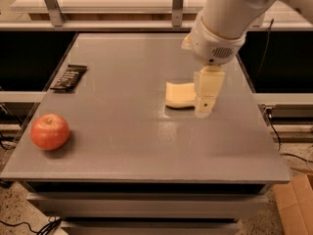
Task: Move sponge near rxbar chocolate
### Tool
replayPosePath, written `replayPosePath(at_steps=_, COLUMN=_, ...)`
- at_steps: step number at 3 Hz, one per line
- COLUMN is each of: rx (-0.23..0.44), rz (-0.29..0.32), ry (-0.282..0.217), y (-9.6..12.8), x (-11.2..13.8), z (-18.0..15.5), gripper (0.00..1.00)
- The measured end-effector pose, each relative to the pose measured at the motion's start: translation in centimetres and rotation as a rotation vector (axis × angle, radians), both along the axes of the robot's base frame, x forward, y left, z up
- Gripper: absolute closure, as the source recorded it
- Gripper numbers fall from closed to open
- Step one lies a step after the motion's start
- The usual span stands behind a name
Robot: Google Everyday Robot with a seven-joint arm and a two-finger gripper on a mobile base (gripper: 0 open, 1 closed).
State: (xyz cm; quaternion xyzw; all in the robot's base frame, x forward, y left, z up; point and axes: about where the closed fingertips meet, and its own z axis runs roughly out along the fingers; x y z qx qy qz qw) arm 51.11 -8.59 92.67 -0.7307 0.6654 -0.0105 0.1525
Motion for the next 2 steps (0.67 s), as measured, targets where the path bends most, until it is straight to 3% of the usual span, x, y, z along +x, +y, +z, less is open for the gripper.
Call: replayPosePath(at_steps=2, rx=-0.051, rz=0.045, ry=0.017, y=3.0, x=3.2, z=-4.6, gripper=0.00)
